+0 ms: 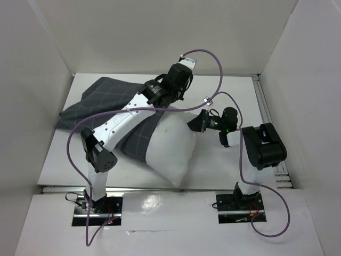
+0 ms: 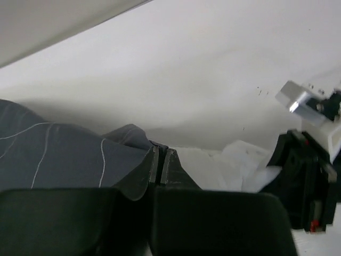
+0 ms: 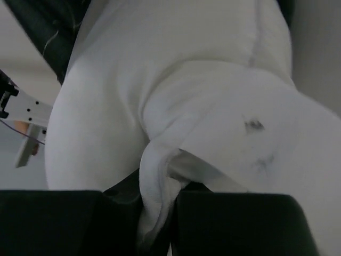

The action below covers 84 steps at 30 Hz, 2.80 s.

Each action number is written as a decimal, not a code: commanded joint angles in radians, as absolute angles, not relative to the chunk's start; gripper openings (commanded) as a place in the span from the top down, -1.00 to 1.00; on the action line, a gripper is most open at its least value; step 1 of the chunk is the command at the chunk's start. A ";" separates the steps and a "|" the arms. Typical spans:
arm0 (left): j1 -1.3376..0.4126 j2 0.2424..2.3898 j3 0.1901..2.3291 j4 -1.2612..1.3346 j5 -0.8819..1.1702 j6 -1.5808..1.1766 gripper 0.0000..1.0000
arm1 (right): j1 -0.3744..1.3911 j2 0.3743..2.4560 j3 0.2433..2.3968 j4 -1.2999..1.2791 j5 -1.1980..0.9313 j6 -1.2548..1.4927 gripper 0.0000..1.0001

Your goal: Put the pillow into the pillowcase

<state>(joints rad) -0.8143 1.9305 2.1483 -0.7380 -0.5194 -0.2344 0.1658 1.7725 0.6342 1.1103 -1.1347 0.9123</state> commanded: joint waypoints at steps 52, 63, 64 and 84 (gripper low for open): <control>-0.929 1.407 1.342 -0.744 -0.423 -0.510 -1.00 | 0.609 0.999 0.635 0.255 0.007 0.435 -0.99; -1.137 1.446 1.468 -0.704 -0.538 -0.261 -1.00 | 0.609 0.939 1.026 -0.541 0.204 0.400 -0.99; -1.162 1.481 1.488 -0.704 -0.538 -0.252 -1.00 | 0.609 0.925 1.026 -0.570 0.219 0.400 -0.99; -1.301 2.078 1.865 -0.985 -0.954 -0.705 -1.00 | 0.341 0.933 0.967 -0.562 0.381 0.482 -0.99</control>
